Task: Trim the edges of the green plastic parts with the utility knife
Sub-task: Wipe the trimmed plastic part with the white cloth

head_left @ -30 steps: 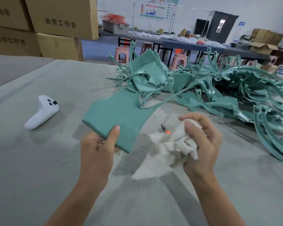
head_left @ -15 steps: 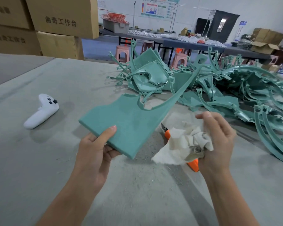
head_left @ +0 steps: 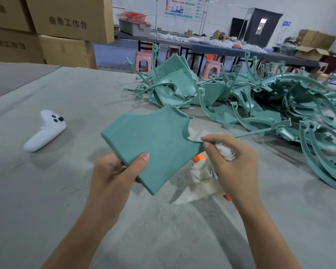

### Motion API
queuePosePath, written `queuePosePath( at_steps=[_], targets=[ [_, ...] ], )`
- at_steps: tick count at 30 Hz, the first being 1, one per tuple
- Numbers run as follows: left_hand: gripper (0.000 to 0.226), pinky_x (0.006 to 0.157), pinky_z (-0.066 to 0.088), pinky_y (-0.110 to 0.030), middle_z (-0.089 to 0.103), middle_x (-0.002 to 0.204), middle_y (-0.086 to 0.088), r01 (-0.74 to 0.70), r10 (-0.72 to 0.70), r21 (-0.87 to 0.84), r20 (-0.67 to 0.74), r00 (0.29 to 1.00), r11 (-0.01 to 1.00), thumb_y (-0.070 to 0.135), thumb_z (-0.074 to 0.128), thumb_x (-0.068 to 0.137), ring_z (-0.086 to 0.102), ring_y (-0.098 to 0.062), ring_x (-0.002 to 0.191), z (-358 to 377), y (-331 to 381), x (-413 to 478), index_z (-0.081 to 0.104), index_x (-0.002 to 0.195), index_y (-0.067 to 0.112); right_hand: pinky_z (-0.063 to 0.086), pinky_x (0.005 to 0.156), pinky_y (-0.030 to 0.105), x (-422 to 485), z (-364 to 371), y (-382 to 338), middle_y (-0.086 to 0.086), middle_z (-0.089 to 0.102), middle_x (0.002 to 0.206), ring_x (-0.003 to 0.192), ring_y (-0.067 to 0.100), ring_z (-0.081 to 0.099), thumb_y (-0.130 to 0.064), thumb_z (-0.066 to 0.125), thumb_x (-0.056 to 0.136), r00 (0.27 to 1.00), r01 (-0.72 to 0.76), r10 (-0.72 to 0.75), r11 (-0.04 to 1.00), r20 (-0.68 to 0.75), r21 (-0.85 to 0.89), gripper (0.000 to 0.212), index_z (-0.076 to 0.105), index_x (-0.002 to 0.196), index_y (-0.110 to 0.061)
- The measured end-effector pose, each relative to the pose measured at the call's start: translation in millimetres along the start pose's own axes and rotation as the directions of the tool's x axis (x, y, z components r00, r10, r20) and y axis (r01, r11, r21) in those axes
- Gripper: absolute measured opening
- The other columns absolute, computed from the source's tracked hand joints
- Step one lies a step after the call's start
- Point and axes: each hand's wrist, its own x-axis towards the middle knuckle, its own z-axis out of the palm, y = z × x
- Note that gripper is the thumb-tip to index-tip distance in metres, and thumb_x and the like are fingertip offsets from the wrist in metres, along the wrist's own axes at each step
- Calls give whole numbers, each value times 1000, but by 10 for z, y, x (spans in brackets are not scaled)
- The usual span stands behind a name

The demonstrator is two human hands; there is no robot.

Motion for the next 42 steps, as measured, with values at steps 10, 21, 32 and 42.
queuePosePath(
  at_steps=[10, 21, 32, 42],
  targets=[
    [8, 59, 55, -23, 74, 79, 1, -112, 110, 82, 20, 994, 990, 18, 65, 78, 69, -10, 71, -8, -2, -11, 69, 80, 11, 47, 70, 11, 33, -62, -35, -9, 74, 74, 73, 2, 66, 7, 73, 81, 991, -124, 103, 949, 86, 291, 25, 77, 77, -18],
    [10, 55, 53, -22, 75, 82, -1, -9, 6, -27, -84, 996, 1000, 23, 67, 74, 71, -16, 69, -38, -8, 46, 76, 75, 24, 43, 67, 8, 21, -121, -54, -22, 67, 68, 67, -6, 57, -14, 70, 91, 981, -32, 78, 968, -175, 249, 17, 72, 81, -28],
    [23, 58, 55, -24, 75, 83, 1, -68, 70, 78, -19, 997, 995, 38, 69, 69, 71, -14, 72, -50, 9, 14, 73, 82, 19, 41, 71, 4, 14, -64, 14, -20, 72, 83, 81, 5, 67, -9, 76, 86, 1000, 20, -20, 999, -9, -49, 27, 72, 98, -33],
    [14, 59, 55, -24, 75, 84, 0, -89, 82, 94, 71, 994, 992, 24, 70, 75, 71, -13, 73, -12, 4, -21, 69, 86, 14, 42, 70, 7, 44, -96, 85, -14, 70, 75, 71, -3, 60, -8, 70, 90, 994, -94, 94, 995, -56, -11, 23, 69, 76, -26]
  ],
)
